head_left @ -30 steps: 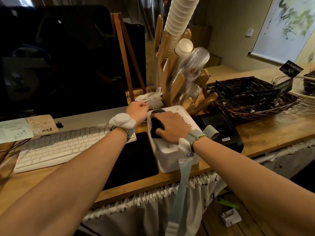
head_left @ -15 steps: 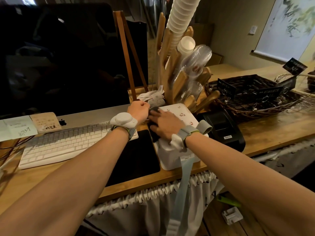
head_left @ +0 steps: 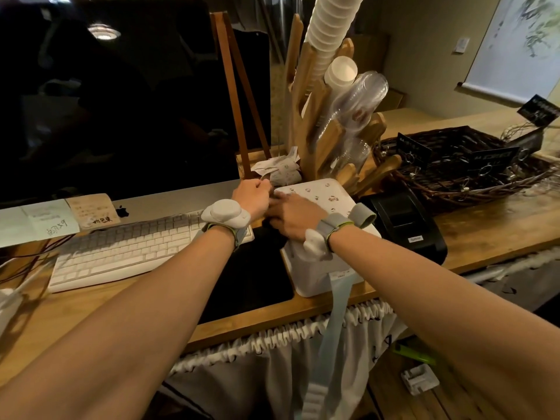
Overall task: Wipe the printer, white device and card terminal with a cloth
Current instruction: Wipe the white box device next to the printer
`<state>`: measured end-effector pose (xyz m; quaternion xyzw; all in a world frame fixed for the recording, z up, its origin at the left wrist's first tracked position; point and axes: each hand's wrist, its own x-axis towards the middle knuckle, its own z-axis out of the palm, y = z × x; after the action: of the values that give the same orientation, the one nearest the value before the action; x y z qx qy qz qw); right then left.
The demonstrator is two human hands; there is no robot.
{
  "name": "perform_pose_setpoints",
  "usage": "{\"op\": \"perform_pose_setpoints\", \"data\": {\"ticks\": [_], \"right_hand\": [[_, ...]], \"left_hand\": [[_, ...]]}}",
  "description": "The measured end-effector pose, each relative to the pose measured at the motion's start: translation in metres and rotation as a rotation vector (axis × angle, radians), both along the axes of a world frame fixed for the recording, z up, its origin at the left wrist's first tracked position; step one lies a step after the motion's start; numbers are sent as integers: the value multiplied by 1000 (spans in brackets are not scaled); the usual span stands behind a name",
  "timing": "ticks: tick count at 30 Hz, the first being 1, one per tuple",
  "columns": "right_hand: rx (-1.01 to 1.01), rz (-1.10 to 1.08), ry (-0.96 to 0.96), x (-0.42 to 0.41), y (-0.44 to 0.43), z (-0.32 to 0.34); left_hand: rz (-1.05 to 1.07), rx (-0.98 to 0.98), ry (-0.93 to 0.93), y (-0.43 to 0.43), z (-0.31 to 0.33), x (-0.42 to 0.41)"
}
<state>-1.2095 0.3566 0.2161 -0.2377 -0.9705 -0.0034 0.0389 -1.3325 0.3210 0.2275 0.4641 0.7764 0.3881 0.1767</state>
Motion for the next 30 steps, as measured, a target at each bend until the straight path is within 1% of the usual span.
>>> {"op": "perform_pose_setpoints", "data": {"ticks": [3,4,5,6,7,8,9,10,11,12,13,15,18,19,21,22,23,24,25,26,28,29,30], "right_hand": [[29,-286,66,14,16,3],[69,-285,74,14,10,2],[77,-207,73,13,4,-1],[34,-130,70,16,-5,-2],[27,-94,21,21,-6,-3],[47,-111,-20,28,4,-1],[42,-201,-46,36,11,3],[82,-283,-68,40,16,6],[125,-318,-46,41,13,4],[178,-299,-43,40,6,-1],[163,-251,-17,39,-4,-6],[185,-186,-73,47,-8,-8],[151,-355,-66,71,3,4],[136,-319,-12,71,-2,0],[86,-165,33,64,-27,-9],[69,-138,32,63,-33,-11],[95,-154,27,70,-31,-9],[105,-236,53,77,-25,-6],[91,-337,92,83,-23,-1],[126,-360,147,85,-25,-3],[157,-194,123,77,-39,-10],[130,-118,112,75,-47,-17],[92,-127,102,76,-51,-17]], "left_hand": [[-27,19,-3,-1,-2,1],[-27,24,-1,-2,-2,0],[-24,27,6,-3,-2,-1],[-21,28,14,-1,-2,0],[-21,22,26,0,-2,1],[-20,18,37,0,-1,2],[-23,18,41,-1,0,3],[-27,20,42,0,1,4],[-38,19,45,0,2,5],[-54,14,51,1,3,7],[-68,11,54,2,4,8],[-77,8,52,2,3,9],[-79,2,53,0,0,9],[-86,-8,51,-1,-1,10],[-106,-31,44,-1,-2,13],[-113,-43,53,-1,-1,14],[-120,-50,70,-1,0,16],[-123,-52,89,-1,1,18],[-128,-49,114,-1,3,20],[-139,-42,139,-1,4,22],[-169,-21,166,1,4,27],[-175,-18,171,2,4,31],[-173,-26,174,1,3,31]]}}
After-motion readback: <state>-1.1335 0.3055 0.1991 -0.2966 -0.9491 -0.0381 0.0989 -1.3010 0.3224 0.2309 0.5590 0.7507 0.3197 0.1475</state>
